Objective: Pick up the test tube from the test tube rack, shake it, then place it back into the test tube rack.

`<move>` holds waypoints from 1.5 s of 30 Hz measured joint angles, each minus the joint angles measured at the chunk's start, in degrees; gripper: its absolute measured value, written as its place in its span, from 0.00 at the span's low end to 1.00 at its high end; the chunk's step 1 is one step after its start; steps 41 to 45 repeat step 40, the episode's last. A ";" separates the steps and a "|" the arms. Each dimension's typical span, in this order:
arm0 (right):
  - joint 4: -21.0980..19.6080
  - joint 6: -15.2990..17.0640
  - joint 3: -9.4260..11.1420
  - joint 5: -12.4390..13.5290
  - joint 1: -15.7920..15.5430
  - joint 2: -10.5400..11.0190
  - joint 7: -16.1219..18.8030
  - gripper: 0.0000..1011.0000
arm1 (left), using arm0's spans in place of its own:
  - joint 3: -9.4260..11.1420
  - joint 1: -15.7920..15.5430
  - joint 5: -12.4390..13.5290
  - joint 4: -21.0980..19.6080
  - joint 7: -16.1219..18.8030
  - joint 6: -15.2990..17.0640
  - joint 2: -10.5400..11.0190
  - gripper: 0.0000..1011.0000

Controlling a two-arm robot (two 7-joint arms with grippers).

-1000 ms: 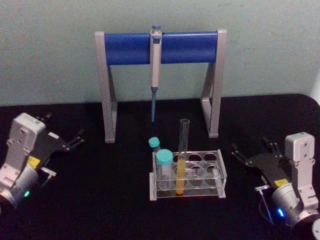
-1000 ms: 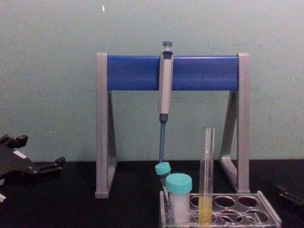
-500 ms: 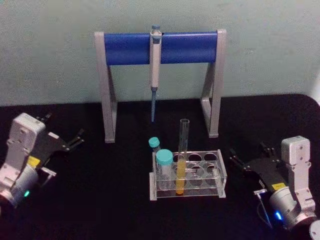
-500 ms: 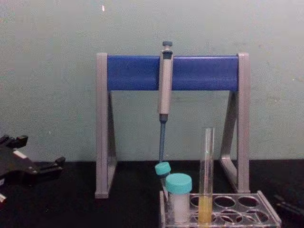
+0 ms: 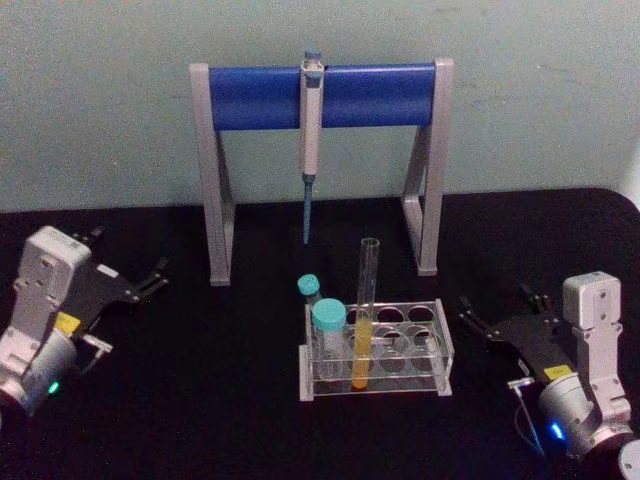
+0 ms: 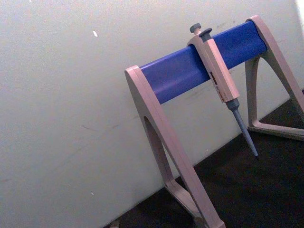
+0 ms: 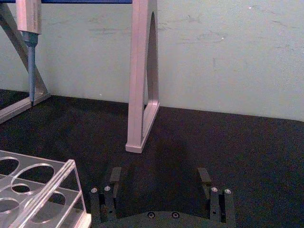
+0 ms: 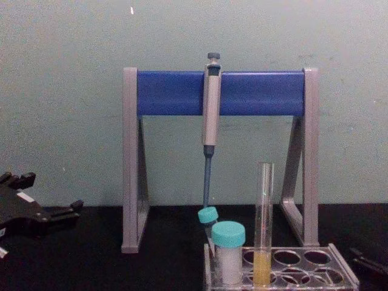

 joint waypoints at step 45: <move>-0.09 -0.01 -0.02 0.11 0.00 0.05 -0.05 0.99 | 0.00 0.00 0.00 0.00 0.00 0.00 0.00 0.99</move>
